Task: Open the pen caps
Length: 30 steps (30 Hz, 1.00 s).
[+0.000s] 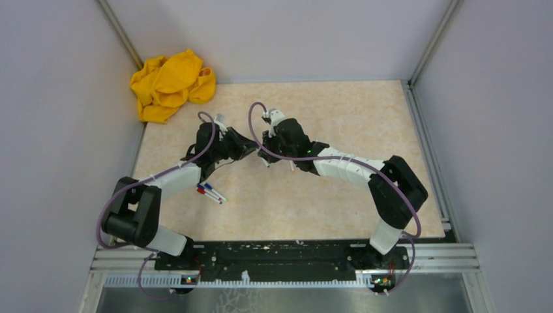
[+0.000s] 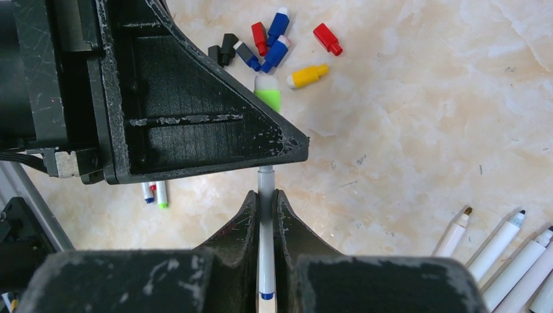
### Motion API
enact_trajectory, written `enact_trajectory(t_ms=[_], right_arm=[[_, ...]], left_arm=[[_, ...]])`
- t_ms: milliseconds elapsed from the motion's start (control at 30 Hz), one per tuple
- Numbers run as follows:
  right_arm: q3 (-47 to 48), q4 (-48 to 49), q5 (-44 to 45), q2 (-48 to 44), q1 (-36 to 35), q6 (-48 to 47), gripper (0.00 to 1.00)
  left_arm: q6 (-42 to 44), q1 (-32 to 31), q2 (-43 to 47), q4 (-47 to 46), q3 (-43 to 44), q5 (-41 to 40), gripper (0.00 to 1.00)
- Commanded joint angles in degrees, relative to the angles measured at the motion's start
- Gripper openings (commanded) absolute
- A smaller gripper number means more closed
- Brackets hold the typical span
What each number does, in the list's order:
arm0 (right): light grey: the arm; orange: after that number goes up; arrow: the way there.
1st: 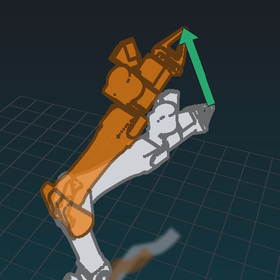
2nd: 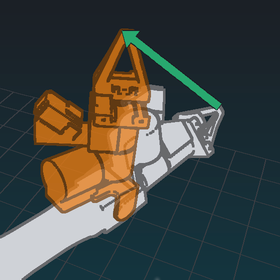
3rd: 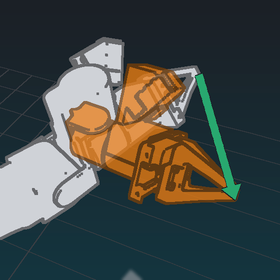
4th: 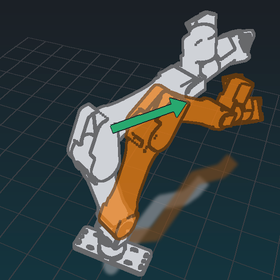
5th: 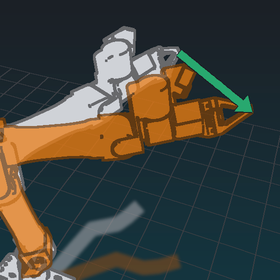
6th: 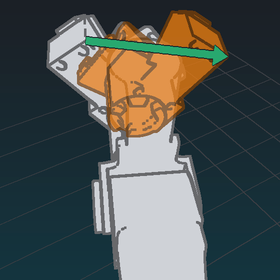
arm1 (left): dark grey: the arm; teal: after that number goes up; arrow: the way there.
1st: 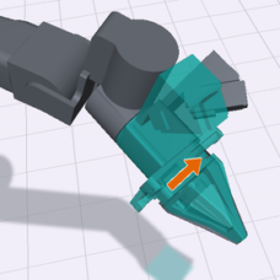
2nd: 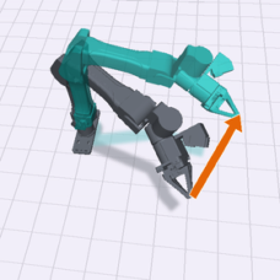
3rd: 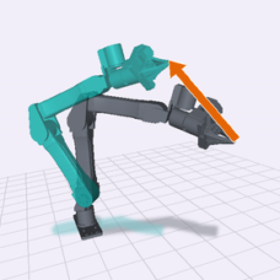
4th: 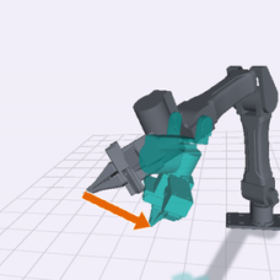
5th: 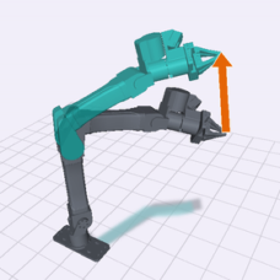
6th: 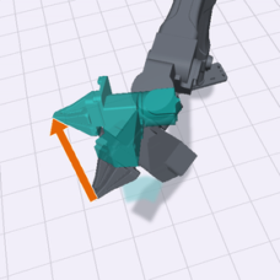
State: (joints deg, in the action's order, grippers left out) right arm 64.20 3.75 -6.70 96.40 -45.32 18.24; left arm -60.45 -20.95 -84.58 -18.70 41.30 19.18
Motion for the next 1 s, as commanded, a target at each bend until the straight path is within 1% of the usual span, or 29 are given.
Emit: enact_trajectory(t_ms=[0, 33, 167, 267, 300, 333, 433, 500, 533, 567, 667, 767, 800, 900, 967], right_arm=[[0.5, 2.9, -0.6, -3.2, 0.6, 0.1, 0.00], [0.4, 2.8, -0.6, -3.1, 0.6, 0.0, 0.00], [1.2, 2.1, -0.7, -2.5, 0.6, -0.5, 0.00], [2.2, 1.6, -1.4, -1.6, 0.6, -0.6, 0.16], [2.6, 1.5, -1.5, -1.3, 0.6, -0.6, 0.19], [2.8, 1.5, -1.6, -0.9, 0.5, -0.7, 0.19], [3.5, 1.2, -2.1, -0.2, 0.6, -0.7, 0.18], [3.7, 0.9, -2.2, 0.3, 0.6, -0.8, 0.05], [3.6, 0.8, -2.0, 0.4, 0.6, -0.8, 0.00], [3.5, 0.7, -1.7, 0.5, 0.6, -0.8, 0.00], [3.3, 0.1, -0.8, 1.0, 0.6, -1.2, 0.00], [2.4, -0.1, -0.6, 1.2, 0.6, -1.7, 0.00], [2.3, -0.4, -0.7, 1.4, 0.6, -2.0, 0.03], [2.6, -2.6, 1.1, 2.8, -0.1, -3.9, 0.15], [3.4, -4.4, 3.2, 4.4, -0.7, -5.2, 0.19]], left_arm=[[0.1, 0.7, 0.0, -1.8, -0.9, 0.8, 0.10], [0.2, 0.8, 0.1, -2.2, -1.0, 0.9, 0.01], [-0.5, 0.8, 0.4, -3.9, -1.7, 2.0, 0.00], [-0.8, 0.8, 0.0, -4.2, -1.3, 3.1, 0.00], [-0.9, 0.7, 0.0, -4.4, -1.2, 3.5, 0.00], [-1.0, 0.7, 0.0, -4.5, -1.3, 3.7, 0.00], [-1.2, 0.7, 0.1, -4.8, -1.5, 3.7, 0.00], [-1.2, 0.8, 0.2, -4.7, -1.5, 3.5, 0.00], [-0.9, 0.8, 0.3, -4.6, -1.4, 2.9, 0.00], [-0.8, 0.7, 0.4, -4.2, -1.2, 2.1, 0.00], [0.4, 0.8, 0.1, -2.5, -0.1, -1.2, 0.00], [3.4, 0.8, -0.2, 1.8, 1.5, -7.8, 0.00], [4.6, 0.8, 0.0, 4.0, 1.7, -10.8, 0.00], [8.4, 0.7, -0.2, 8.4, 1.8, -21.8, 0.00], [9.7, 0.8, -1.4, 11.3, 2.3, -25.9, 0.00]])
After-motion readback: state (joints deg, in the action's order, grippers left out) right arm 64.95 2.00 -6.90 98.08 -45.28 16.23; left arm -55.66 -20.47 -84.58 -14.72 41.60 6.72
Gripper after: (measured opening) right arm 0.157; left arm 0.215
